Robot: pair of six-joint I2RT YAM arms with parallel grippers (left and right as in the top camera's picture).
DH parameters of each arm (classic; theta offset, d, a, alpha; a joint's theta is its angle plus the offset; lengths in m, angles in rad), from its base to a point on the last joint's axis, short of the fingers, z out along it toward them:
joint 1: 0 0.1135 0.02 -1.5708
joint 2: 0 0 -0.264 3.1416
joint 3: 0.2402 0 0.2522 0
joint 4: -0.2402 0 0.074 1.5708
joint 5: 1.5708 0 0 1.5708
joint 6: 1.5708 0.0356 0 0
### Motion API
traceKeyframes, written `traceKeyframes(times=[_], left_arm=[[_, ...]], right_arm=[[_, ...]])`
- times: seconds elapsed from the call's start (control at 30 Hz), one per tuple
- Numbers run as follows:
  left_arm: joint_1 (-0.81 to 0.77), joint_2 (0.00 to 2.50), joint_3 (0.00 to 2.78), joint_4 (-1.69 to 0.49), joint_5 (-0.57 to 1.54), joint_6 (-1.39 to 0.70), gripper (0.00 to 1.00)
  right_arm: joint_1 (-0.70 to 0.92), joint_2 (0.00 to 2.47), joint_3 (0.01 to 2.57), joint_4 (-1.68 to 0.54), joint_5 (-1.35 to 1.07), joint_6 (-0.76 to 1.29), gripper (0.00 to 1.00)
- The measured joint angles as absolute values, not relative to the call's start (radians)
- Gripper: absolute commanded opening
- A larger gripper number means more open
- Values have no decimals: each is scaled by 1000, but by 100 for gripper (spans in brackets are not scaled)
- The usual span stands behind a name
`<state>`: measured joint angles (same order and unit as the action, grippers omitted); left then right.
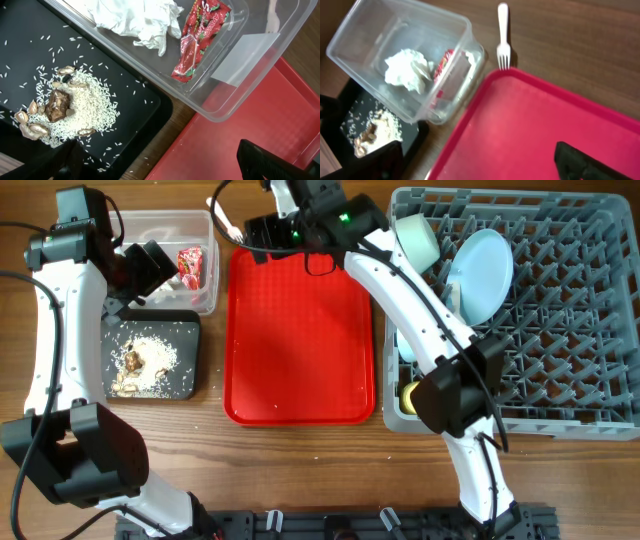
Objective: Sort waste into correct bins and load items into the dishwasher rack
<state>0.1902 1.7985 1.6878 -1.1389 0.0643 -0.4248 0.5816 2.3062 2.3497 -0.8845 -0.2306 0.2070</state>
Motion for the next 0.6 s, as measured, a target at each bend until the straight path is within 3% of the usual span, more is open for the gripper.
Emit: traceKeyframes(times=[0.33,0.6], left_arm=[[190,1798,1688,-1079,64,-425,100],[190,1798,1688,-1073,64,-425,100]], right_arm=[[490,2202,2359,-1126,-168,198,100],[202,1892,2378,-1300,-83,196,100]])
